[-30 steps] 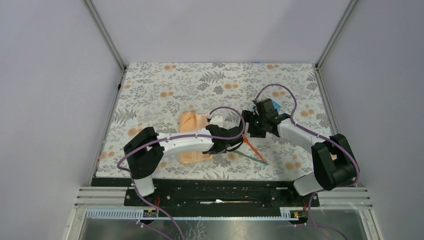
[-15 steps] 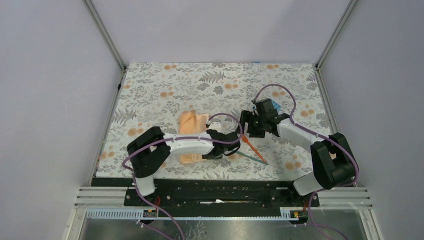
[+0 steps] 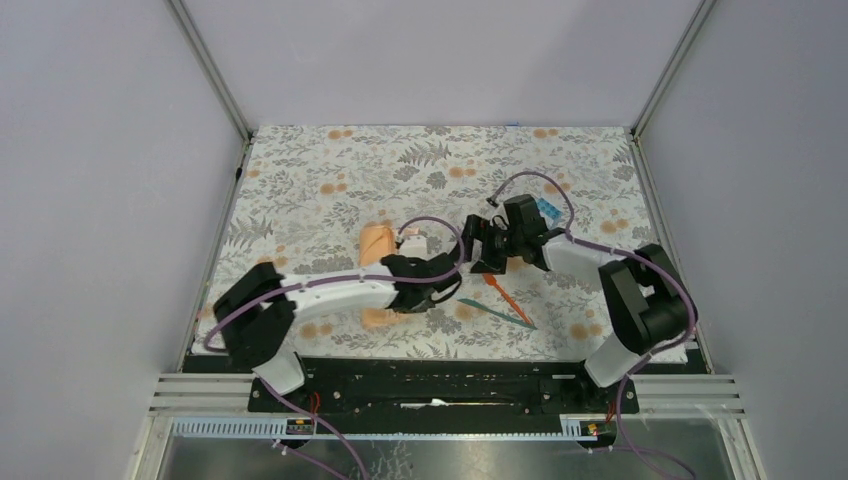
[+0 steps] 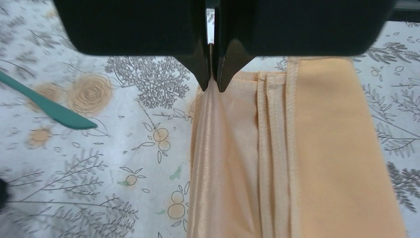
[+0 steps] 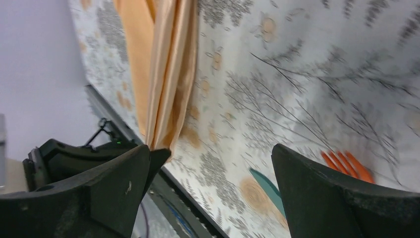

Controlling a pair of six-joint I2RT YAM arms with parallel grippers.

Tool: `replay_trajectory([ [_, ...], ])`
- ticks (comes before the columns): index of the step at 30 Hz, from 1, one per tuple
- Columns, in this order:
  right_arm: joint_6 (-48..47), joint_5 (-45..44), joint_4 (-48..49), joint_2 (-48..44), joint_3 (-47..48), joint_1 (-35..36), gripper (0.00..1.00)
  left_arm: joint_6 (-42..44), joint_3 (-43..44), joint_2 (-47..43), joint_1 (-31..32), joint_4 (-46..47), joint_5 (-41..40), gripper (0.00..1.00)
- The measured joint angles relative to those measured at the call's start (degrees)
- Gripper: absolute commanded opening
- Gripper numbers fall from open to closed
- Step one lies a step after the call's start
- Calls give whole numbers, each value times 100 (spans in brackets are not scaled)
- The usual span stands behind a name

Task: Fold the napkin into a case and place the utensils inside
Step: Pick up the 2/3-rectangle-folded napkin from the center of the board.

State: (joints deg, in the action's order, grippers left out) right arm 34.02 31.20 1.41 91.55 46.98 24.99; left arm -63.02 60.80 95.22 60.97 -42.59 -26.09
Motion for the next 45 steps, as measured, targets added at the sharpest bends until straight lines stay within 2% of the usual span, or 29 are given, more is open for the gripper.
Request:
replay_trajectory([
  [6, 1043, 584, 1377, 789, -22, 162, 100, 4, -472, -986, -203, 245, 201, 0],
  [12, 2004, 662, 2483, 1493, 13, 702, 99, 7, -664, -1084, -214, 352, 348, 0],
  [16, 2483, 627, 3018, 1832, 125, 944, 92, 24, -664, -1086, -223, 374, 389, 0],
  [23, 2717, 378, 3324, 2347, 581, 973, 73, 61, -693, -1119, -227, 404, 468, 0],
  [25, 2734, 332, 3403, 2494, 699, 927, 63, 68, -695, -1150, -227, 417, 483, 0],
  [29, 2732, 247, 3434, 2730, 911, 844, 51, 74, -695, -1163, -232, 474, 511, 0],
  [32, 2726, 188, 3493, 2857, 997, 813, 46, 107, -695, -1163, -232, 501, 522, 0],
  [36, 2688, 131, 3506, 2900, 1019, 782, 32, 127, -706, -1165, -232, 546, 542, 0],
  [39, 2645, 131, 3534, 2977, 1040, 719, 28, 153, -743, -1185, -232, 627, 573, 0],
  [43, 2629, 195, 3595, 3080, 1080, 597, 3, 177, -748, -1189, -232, 671, 612, 0],
  [45, 2621, 289, 3652, 3150, 1130, 549, 0, 184, -748, -1189, -238, 715, 612, 0],
])
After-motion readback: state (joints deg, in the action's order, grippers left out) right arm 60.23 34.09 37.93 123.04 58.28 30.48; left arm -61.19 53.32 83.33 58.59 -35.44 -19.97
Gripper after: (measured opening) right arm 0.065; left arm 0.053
